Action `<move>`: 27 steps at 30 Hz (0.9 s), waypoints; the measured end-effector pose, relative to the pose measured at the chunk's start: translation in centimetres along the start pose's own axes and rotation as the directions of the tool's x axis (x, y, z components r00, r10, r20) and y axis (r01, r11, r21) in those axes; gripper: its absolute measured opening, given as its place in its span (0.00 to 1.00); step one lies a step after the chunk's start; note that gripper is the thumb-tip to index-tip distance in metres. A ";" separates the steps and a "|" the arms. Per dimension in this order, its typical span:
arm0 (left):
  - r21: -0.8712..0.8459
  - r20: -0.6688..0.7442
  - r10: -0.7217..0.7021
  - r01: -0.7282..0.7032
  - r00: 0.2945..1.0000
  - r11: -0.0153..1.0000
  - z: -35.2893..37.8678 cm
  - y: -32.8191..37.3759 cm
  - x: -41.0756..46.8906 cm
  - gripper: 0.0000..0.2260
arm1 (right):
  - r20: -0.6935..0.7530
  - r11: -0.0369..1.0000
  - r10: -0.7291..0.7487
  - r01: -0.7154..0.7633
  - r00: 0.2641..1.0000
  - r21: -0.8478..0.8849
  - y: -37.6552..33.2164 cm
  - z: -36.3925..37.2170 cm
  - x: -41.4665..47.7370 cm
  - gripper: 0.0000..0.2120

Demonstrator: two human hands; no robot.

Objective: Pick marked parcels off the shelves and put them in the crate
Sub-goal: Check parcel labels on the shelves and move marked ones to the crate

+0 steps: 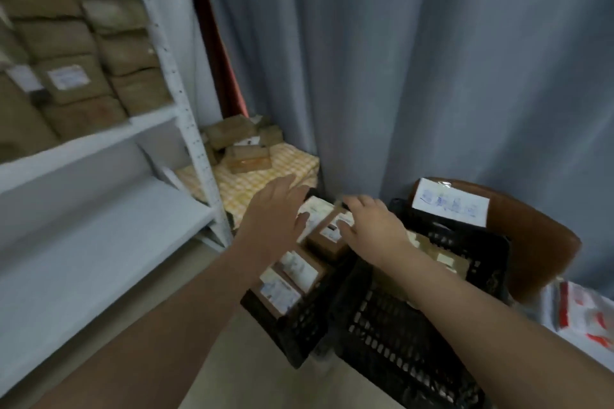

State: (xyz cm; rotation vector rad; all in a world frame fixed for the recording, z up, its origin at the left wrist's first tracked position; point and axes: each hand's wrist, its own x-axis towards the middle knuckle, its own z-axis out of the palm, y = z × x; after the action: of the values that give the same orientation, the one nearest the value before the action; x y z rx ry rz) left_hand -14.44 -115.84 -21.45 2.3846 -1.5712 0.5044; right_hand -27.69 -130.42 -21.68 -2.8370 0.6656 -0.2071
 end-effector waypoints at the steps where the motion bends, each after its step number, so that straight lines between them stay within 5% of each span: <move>1: 0.015 -0.013 -0.022 0.022 1.000 1.000 -1.4 -1.6 -0.9 0.19 | -0.019 0.999 -0.037 0.037 0.999 0.000 -1.8 -0.4 0.8 0.24; 12: 0.195 -0.159 -0.370 0.396 0.915 0.897 -14.2 -21.5 -14.0 0.20 | -0.141 0.904 -0.393 0.410 0.909 0.120 -29.7 0.3 8.5 0.25; 19: 0.333 -0.217 -0.426 0.477 0.878 0.813 -21.4 -33.1 -19.5 0.19 | -0.223 0.827 -0.487 0.528 0.844 0.193 -44.2 1.1 13.1 0.27; 27: 0.352 -0.268 -0.423 0.497 0.865 0.793 -25.0 -41.4 -19.1 0.23 | -0.371 0.746 -0.510 0.614 0.776 0.259 -52.2 0.0 19.0 0.28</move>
State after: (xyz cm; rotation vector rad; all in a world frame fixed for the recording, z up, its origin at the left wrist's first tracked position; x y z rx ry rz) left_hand 12.88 -74.08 -6.96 2.8041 -0.8036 0.9787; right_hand 11.17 -93.47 -7.31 -2.5617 -0.2264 -0.7585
